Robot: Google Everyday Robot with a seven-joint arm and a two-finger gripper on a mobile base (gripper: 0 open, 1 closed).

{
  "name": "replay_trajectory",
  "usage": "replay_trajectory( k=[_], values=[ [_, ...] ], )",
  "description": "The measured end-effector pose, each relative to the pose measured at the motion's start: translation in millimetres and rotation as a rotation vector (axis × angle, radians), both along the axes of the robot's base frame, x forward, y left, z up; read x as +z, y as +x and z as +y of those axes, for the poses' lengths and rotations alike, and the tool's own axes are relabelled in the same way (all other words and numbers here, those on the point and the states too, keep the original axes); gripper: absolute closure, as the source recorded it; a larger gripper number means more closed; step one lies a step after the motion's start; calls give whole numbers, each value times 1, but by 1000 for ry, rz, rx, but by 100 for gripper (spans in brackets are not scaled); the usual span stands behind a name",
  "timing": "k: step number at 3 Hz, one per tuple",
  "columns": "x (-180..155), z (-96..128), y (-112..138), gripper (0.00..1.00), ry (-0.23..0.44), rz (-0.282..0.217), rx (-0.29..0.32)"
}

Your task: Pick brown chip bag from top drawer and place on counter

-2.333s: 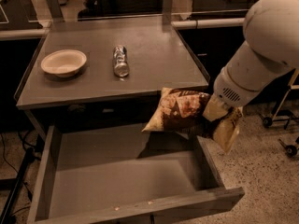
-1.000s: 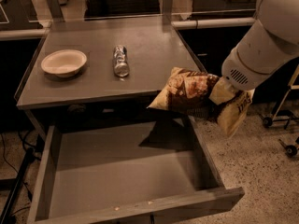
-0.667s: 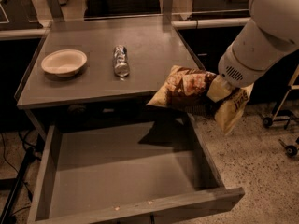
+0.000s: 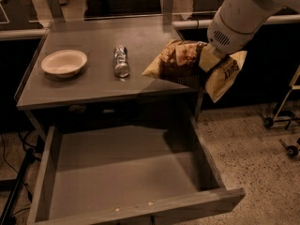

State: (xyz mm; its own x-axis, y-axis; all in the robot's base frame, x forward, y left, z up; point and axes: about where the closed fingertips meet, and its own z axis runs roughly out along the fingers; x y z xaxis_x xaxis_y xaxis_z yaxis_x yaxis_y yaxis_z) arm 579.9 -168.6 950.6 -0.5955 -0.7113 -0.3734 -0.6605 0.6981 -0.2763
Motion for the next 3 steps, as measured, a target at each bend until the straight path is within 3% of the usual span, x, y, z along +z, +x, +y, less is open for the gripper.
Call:
replay_trajectory(
  k=[1,2,3],
  values=[
    [-1,0,12,100,-10,15,-26],
    [14,6,64,100,-15,15,-80],
    [19,7,70,100,-12,8,-84]
  ],
)
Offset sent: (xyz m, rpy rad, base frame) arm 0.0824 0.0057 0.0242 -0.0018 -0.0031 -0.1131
